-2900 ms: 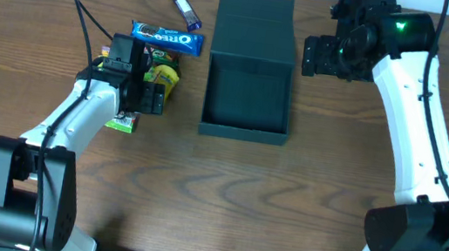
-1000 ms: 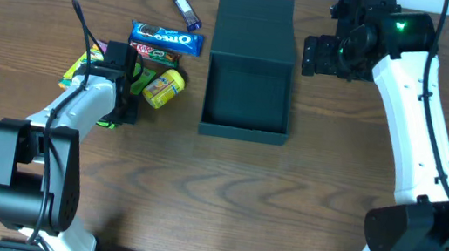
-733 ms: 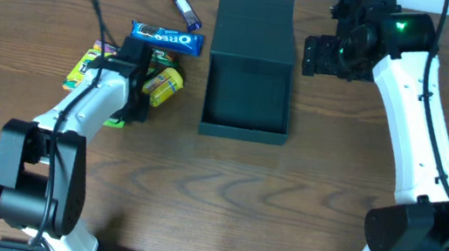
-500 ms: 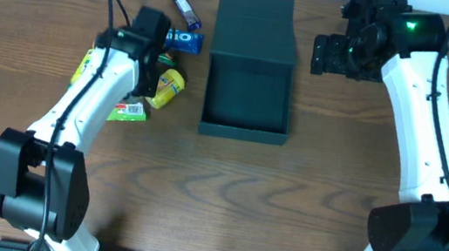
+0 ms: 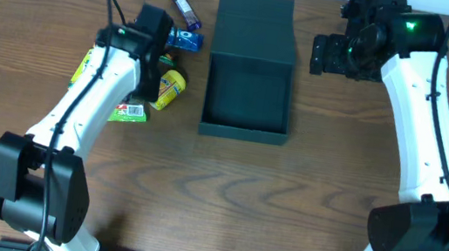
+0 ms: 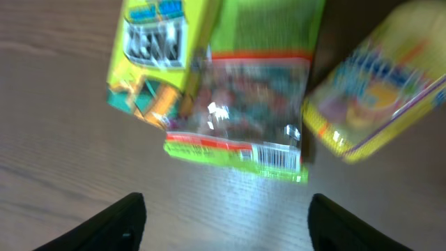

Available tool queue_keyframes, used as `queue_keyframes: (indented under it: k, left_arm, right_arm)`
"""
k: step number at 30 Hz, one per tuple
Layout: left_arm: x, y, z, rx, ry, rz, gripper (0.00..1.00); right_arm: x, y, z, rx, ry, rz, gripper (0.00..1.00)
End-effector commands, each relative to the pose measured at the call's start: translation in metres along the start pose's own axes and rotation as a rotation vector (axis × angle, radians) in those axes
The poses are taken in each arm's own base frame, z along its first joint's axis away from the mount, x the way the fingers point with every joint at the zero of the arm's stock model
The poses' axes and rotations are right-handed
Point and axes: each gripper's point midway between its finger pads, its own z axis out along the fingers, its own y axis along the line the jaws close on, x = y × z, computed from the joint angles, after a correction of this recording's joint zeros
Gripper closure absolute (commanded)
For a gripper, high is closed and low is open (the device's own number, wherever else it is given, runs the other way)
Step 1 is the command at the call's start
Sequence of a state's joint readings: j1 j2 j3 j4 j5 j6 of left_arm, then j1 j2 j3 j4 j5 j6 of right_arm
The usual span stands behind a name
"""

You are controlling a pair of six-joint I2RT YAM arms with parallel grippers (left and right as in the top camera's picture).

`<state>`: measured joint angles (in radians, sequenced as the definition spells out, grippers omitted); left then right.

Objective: Pack container
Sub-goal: 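Grasp the gummy bag with the left gripper and lift it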

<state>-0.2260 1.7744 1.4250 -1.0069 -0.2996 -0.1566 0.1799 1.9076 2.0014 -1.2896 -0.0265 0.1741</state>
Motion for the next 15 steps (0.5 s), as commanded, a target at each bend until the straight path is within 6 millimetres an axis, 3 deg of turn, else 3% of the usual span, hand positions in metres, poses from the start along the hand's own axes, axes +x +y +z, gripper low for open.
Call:
queue_keyframes:
  k: [1,9,15]
  left_arm:
    - [0.014,-0.005,0.01,-0.021,0.021,0.03,0.22]
    - [0.022,-0.019,0.044,-0.011,-0.019,0.021,0.27]
    - [0.016,-0.027,0.065,0.0,-0.099,0.027,0.32]
  right_arm:
    - [0.0,-0.002,0.001,0.002,0.003,-0.009,0.08]
    - [0.001,-0.002,0.001,0.003,0.007,-0.008,0.08]
    - [0.001,-0.002,0.001,0.003,0.007,-0.008,0.08]
